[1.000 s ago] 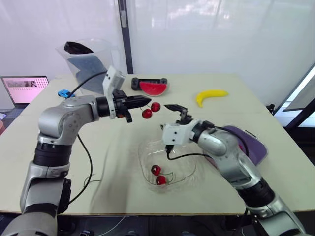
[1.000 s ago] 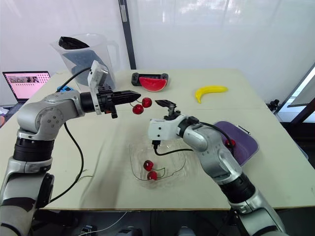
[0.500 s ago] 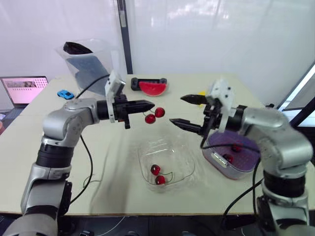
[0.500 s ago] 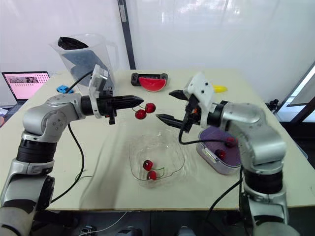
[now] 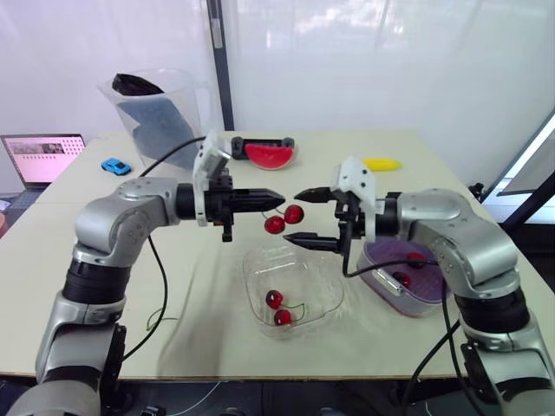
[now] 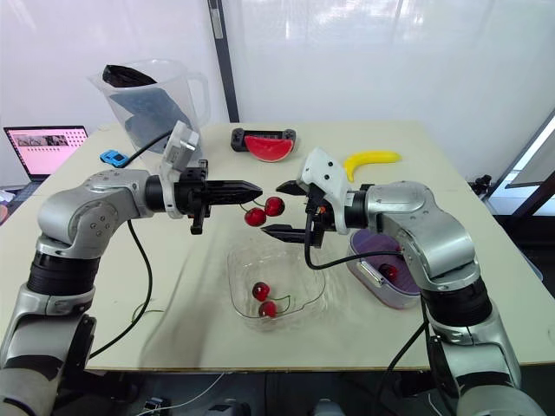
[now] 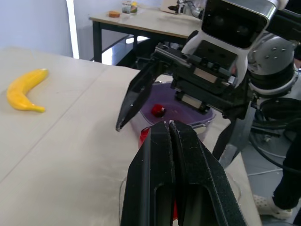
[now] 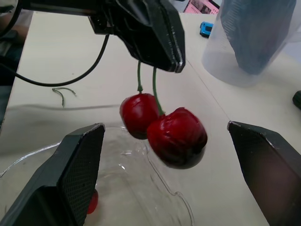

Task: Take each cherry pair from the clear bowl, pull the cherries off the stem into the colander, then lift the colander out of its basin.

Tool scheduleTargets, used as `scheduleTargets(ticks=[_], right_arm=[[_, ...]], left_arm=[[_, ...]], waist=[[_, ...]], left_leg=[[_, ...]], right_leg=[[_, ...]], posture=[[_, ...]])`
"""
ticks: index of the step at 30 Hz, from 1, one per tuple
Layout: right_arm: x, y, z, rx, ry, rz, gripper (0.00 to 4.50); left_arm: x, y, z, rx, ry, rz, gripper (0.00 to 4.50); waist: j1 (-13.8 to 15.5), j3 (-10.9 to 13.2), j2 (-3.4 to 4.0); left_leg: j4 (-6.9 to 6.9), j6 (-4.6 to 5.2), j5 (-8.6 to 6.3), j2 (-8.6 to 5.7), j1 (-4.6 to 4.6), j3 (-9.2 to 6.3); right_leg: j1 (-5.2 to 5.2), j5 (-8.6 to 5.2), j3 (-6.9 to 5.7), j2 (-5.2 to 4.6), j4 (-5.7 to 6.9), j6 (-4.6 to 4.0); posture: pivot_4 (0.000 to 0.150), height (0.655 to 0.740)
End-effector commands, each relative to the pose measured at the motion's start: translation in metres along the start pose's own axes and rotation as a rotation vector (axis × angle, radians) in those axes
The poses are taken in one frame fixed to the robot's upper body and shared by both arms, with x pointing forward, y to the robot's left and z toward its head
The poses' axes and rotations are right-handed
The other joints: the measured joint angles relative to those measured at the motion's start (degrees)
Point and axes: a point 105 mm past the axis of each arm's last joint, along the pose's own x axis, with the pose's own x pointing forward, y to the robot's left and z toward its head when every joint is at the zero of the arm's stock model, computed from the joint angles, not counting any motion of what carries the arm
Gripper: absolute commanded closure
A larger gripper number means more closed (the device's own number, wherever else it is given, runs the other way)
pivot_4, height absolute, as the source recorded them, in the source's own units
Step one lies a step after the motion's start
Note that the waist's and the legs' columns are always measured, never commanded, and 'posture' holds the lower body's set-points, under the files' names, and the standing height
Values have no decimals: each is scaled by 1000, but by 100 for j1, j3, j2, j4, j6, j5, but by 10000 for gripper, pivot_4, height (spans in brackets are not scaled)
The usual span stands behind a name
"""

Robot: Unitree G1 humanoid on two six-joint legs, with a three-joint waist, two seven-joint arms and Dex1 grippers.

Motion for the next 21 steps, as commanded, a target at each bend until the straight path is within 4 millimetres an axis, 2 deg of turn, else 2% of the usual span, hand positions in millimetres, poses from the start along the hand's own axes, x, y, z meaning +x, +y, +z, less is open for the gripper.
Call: scheduleTargets(ticks=[1, 4, 6, 9, 10, 11, 16, 21], right_arm=[[0, 5, 10, -38, -24, 41, 365], [1, 6, 14, -32, -49, 49, 9604], [1, 6, 15, -27, -54, 50, 18552], [0, 6, 14, -21, -55, 49, 34524], [-1, 6, 13, -21, -52, 50, 38022], [-1, 7, 12, -19, -49, 51, 39165], [-5, 9, 7, -10, -26, 53, 39239], [-9, 12, -10, 22, 30, 51, 39239]], left_arm=[[-2, -8, 10, 35, -14, -18, 45000], [-2, -11, 11, 37, -11, -29, 45000], [-2, -13, 10, 31, -10, -35, 45000], [-2, -13, 8, 28, -3, -38, 45000], [-2, -13, 9, 28, -5, -36, 45000], [-3, -12, 9, 28, -8, -34, 45000], [-3, -11, 10, 30, -13, -23, 45000], [-3, -10, 12, 34, -24, -18, 45000]], waist=[[-1, 0, 0], [0, 0, 0], [0, 0, 0], [1, 0, 0], [1, 0, 0], [1, 0, 0], [2, 0, 0], [4, 0, 0]], left_leg=[[0, 0, 0, 0, 0, 0], [0, 1, -1, 2, 0, -1], [0, 0, 0, 3, 0, -1], [0, -1, 1, 3, 0, -1], [1, -1, 1, 3, 0, 0], [1, -1, 0, 3, 0, 0], [1, 0, 0, 3, 0, 0], [1, 6, -4, 3, 0, 0]], right_leg=[[0, 0, 0, 0, 0, 0], [0, 0, 0, 0, 0, 0], [0, 0, 0, 0, 0, 0], [0, 0, 0, 0, 0, 0], [0, 0, 0, 0, 0, 0], [0, 0, 0, 0, 0, 0], [0, 0, 0, 0, 0, 0], [1, 0, 0, 0, -1, 0]], posture=[[1500, 7400], [1500, 7400], [1500, 7400], [1500, 7400], [1500, 7400], [1500, 7400], [1500, 7400], [1500, 7400]])
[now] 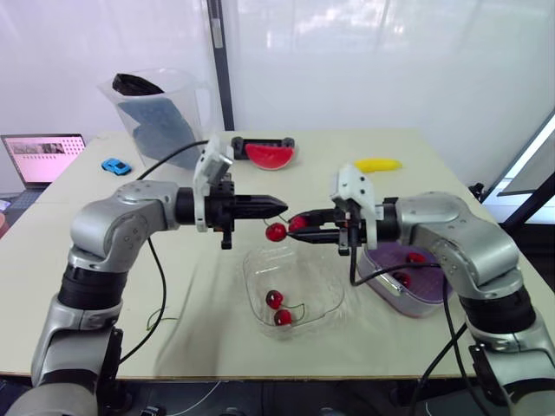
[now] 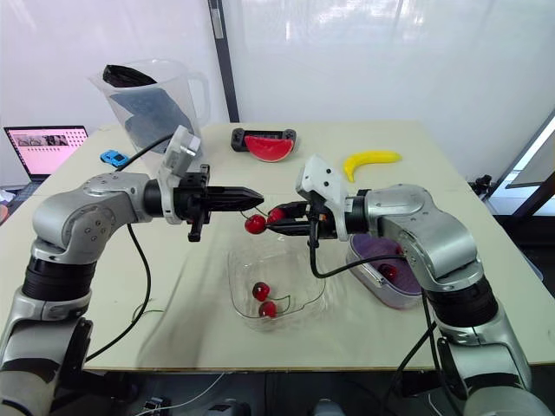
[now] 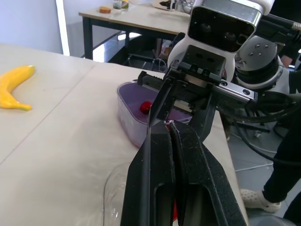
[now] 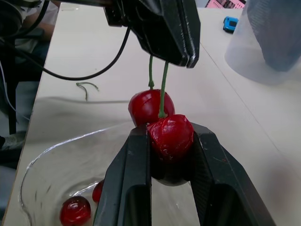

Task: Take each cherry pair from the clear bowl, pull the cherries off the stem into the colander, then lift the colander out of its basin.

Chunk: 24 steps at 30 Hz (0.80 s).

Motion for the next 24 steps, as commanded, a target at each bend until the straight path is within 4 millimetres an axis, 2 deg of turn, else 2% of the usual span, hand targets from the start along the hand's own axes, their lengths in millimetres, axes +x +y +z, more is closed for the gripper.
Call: scheduleTargets(ticks=[1, 8, 12, 15, 17, 20, 22, 24], right_arm=[[-8, 0, -9, 10, 32, -18, 39239], [-21, -2, -29, 119, 32, -61, 39239], [-38, -11, -25, 136, 22, -108, 39239], [-61, -29, -30, 121, 94, -199, 39239], [-84, -45, -47, 91, 217, -290, 39239], [-114, -61, -61, 80, 341, -377, 39239], [-128, -60, -77, 58, 447, -374, 39239], [-133, -56, -90, 73, 496, -355, 39239]], left_arm=[[-4, -2, 14, 53, -40, 10, 45000], [-6, 2, 13, 50, -46, 39, 45000], [-6, 2, 14, 51, -49, 43, 45000], [-7, 2, 14, 51, -55, 49, 45000], [-7, 3, 13, 50, -64, 58, 45000], [-7, 5, 10, 50, -69, 69, 45000], [-7, 5, 10, 50, -76, 73, 45000], [-7, 4, 9, 47, -81, 71, 45000]], waist=[[1, 0, 0], [0, 0, 0], [5, 0, 0], [15, 0, 0], [24, 0, 0], [16, 0, 0], [12, 0, 0], [2, 1, 0]], left_leg=[[0, 2, -1, 0, 0, 0], [1, 8, -4, 0, 0, -1], [2, 8, -4, 1, 0, 0], [3, 11, -6, 0, 0, 0], [3, 14, -8, -1, 0, 1], [2, 16, -9, -4, 0, 5], [1, 17, -10, -3, 0, 6], [0, 17, -10, -3, 0, 7]], right_leg=[[1, 0, 0, 0, 0, 0], [1, 0, -1, 1, 0, 0], [2, 0, -1, 0, 0, 0], [4, 0, -1, -1, -1, 0], [4, 0, -1, -2, -3, 0], [4, 0, 0, -4, -4, 1], [2, 0, 0, -2, -3, 1], [3, 0, 0, 1, -4, 1]], posture=[[1500, 7400], [1500, 7400], [1500, 7400], [1500, 7400], [1500, 7400], [1500, 7400], [1500, 7400], [1500, 7400]])
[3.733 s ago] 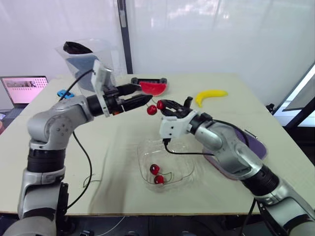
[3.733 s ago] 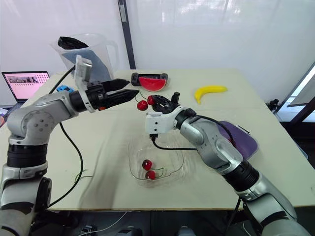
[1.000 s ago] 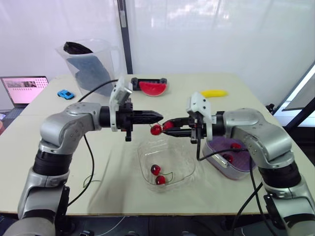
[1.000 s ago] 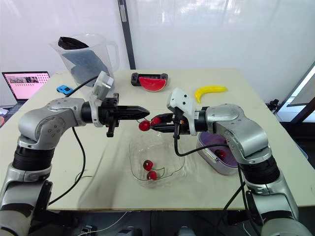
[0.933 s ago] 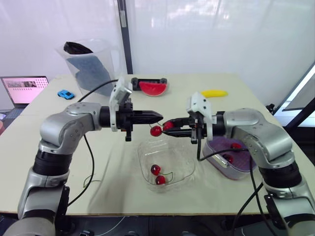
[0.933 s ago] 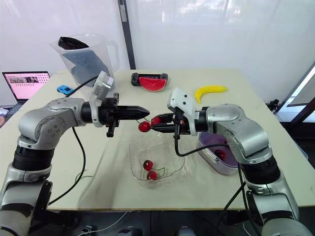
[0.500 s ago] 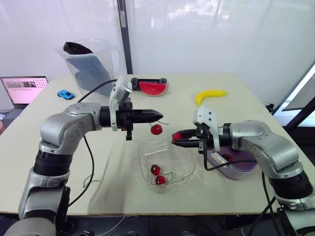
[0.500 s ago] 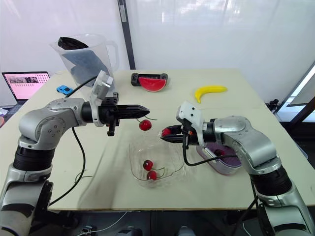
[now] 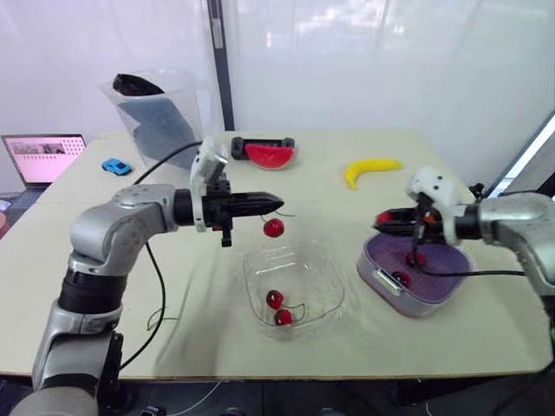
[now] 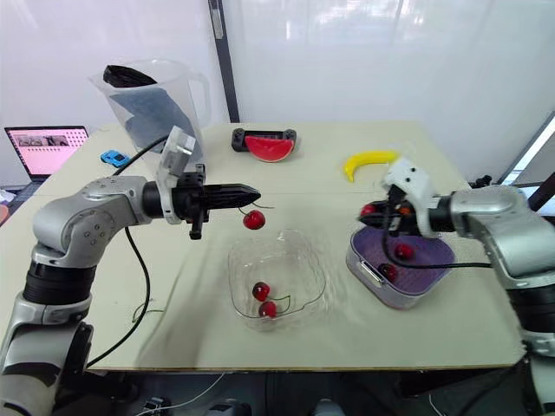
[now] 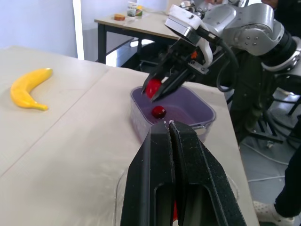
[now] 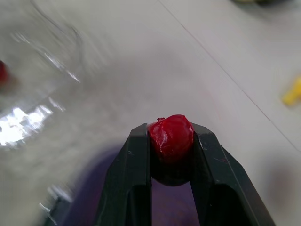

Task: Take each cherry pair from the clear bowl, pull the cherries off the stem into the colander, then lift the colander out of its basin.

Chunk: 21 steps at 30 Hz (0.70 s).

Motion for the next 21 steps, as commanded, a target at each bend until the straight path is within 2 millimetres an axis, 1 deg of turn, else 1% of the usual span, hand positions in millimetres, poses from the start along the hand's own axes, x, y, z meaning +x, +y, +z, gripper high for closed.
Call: scheduleTargets(ticks=[1, 4, 6, 8, 9, 10, 11, 13, 14, 15, 16, 18, 19, 21], right_arm=[[-2, 3, -11, -52, 49, 21, 39239], [6, 5, -26, -48, 84, 21, 39239], [9, 5, -33, -52, 98, 16, 39239], [11, 4, -30, -16, 67, 11, 29184], [11, 4, -29, 1, 59, 19, 26453], [10, 5, -29, 4, 59, 22, 21809], [9, 5, -28, 3, 60, 23, 15911], [1, 4, -19, 2, 45, 31, 6544], [-2, 5, -15, 3, 39, 35, 891], [-3, 6, -13, 3, 36, 43, 379], [-6, 13, -6, -10, 29, 85, 379], [-9, 24, 11, -19, -13, 144, 379], [-10, 30, 22, -21, -50, 174, 379], [-12, 37, 37, -13, -100, 207, 379]], left_arm=[[-3, -5, 12, 58, -39, -6, 45000], [-2, -6, 9, 62, -30, -13, 45000], [-2, -6, 8, 64, -29, -10, 45000], [-2, -6, 8, 65, -29, -10, 45000], [-2, -6, 8, 65, -28, -11, 45000], [-2, -7, 8, 64, -25, -14, 45000], [-3, -7, 7, 64, -23, -16, 45000], [-3, -7, 7, 63, -23, -16, 45000], [-3, -7, 8, 63, -24, -15, 45000], [-3, -7, 8, 63, -26, -13, 45000], [-3, -7, 8, 62, -25, -16, 45000], [-3, -8, 7, 60, -24, -23, 45000], [-2, -8, 6, 58, -25, -26, 45000], [-2, -8, 7, 55, -28, -28, 45000]], waist=[[-16, 0, 0], [-15, 0, 1], [-5, 0, 1], [-2, 0, 1], [1, 0, 1], [5, 0, 1], [6, 0, 1], [4, 0, 1], [4, 0, 1], [4, 0, 1], [4, 0, 2], [-4, 1, 4], [-11, 1, 4], [-7, 1, 4]], left_leg=[[0, 0, 0, 1, 0, 1], [0, 0, 0, 3, 3, 5], [1, -1, 1, 6, 3, 4], [2, -2, 1, 7, 3, 4], [3, -4, 2, 7, 3, 4], [3, -4, 2, 8, 3, 3], [3, -8, 5, 8, 2, 2], [3, -10, 6, 8, 2, 3], [3, -10, 6, 8, 2, 3], [3, -10, 6, 8, 2, 3], [3, -8, 4, 8, 2, 2], [2, -4, 2, 8, 2, 1], [2, -3, 2, 9, 2, 1], [2, -2, 1, 9, 3, 0]], right_leg=[[0, 0, 2, 0, 0, 0], [-1, 0, 6, 1, 2, 0], [0, 0, 5, 0, 2, 0], [1, 0, 6, -2, 2, 0], [2, 0, 6, -3, 1, 0], [2, 0, 6, -4, 1, 0], [2, 0, 5, -4, 1, 0], [3, 0, 5, -4, 1, 0], [3, 0, 5, -4, 1, 0], [2, 0, 5, -4, 1, 0], [3, 0, 4, -3, 1, 0], [2, 0, 4, -3, 1, 0], [2, 0, 4, -2, 1, 0], [3, 0, 4, 2, 1, 0]], posture=[[1500, 7400], [1500, 7400], [1500, 7400], [1500, 7400], [1500, 7400], [1500, 7400], [1500, 7400], [1500, 7400], [1500, 7400], [1500, 7400], [1500, 7400], [1500, 7400], [1500, 7400], [1500, 7400]])
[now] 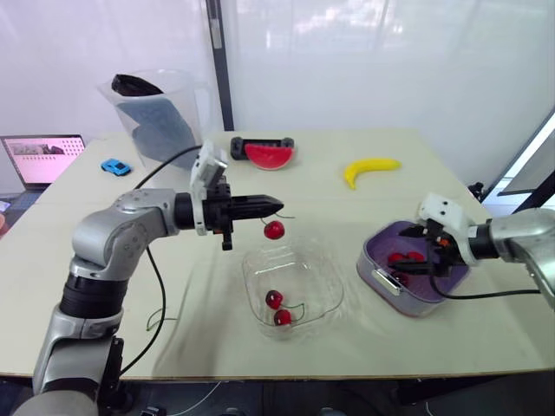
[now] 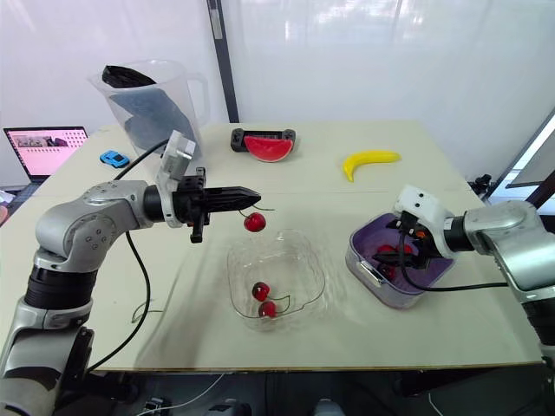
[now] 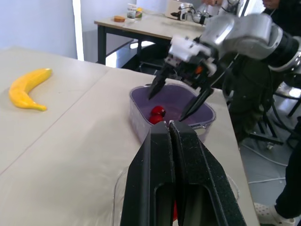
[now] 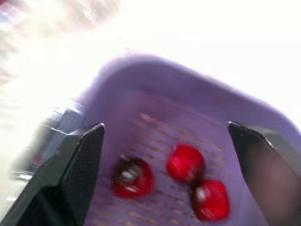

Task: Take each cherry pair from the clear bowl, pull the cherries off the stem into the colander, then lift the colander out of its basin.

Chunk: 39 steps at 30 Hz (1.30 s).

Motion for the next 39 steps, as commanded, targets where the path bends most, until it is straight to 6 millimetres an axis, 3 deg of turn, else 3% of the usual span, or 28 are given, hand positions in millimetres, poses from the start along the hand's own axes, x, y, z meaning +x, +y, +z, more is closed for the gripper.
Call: scheduleTargets(ticks=[1, 3, 5, 12, 18, 21, 27, 28, 33, 37, 39], right_arm=[[-7, 18, 50, -28, -184, 73, 379], [2, 36, 84, -10, -347, 162, 379], [13, 48, 101, 7, -430, 225, 379], [66, 77, 124, 17, -496, 331, 379], [81, 79, 129, 5, -504, 328, 379], [81, 78, 130, 10, -514, 325, 8516], [76, 73, 128, 7, -524, 307, 36400], [75, 72, 128, 7, -524, 306, 38161], [75, 74, 122, 1, -496, 312, 38202], [83, 76, 104, 9, -407, 314, 38202], [89, 76, 86, 18, -331, 311, 38202]], left_arm=[[0, -6, 10, 43, -30, -19, 45000], [2, -6, 11, 38, -40, -23, 45000], [5, -7, 9, 31, -44, -29, 45000], [14, -13, 10, 19, -62, -55, 45000], [13, -13, 11, 20, -63, -46, 45000], [13, -13, 11, 22, -61, -40, 45000], [13, -13, 10, 24, -56, -39, 45000], [13, -13, 10, 26, -55, -39, 45000], [13, -11, 10, 31, -54, -37, 45000], [13, -11, 11, 35, -56, -39, 45000], [14, -11, 10, 36, -55, -42, 45000]], waist=[[10, 0, 0], [-13, 0, -1], [5, 0, -2], [29, -1, -2], [-1, -1, -2], [-1, -1, -2], [0, -1, -2], [0, -1, -2], [1, -1, -2], [1, -1, -2], [2, -1, -2]], left_leg=[[0, 1, 0, 1, 0, -2], [2, 1, 0, 3, 1, -2], [2, -2, 1, 4, 2, -3], [7, -21, 12, -9, -4, -10], [6, -22, 13, -7, -3, -11], [6, -22, 13, -7, -2, -11], [6, -22, 12, -7, -2, -11], [6, -21, 12, -7, -3, -11], [6, -20, 12, -7, -2, -11], [6, -15, 8, -8, -3, -11], [6, -9, 5, -8, -3, -11]], right_leg=[[0, 0, -1, 0, 0, 0], [4, 0, -1, 0, -2, 0], [6, 0, -1, -1, -1, 0], [6, 0, -9, -17, -2, 1], [3, 0, -10, -12, 1, 0], [2, 0, -9, -12, 1, 0], [3, 0, -9, -12, 1, 0], [3, 0, -9, -12, 1, 0], [3, 0, -9, -12, 1, 0], [4, 0, -9, -12, 0, 1], [4, 0, -9, -12, 0, 1]], posture=[[1500, 7400], [1500, 7400], [1500, 7400], [1500, 7400], [1500, 7400], [1500, 7400], [1500, 7400], [1500, 7400], [1500, 7400], [1500, 7400], [1500, 7400]])
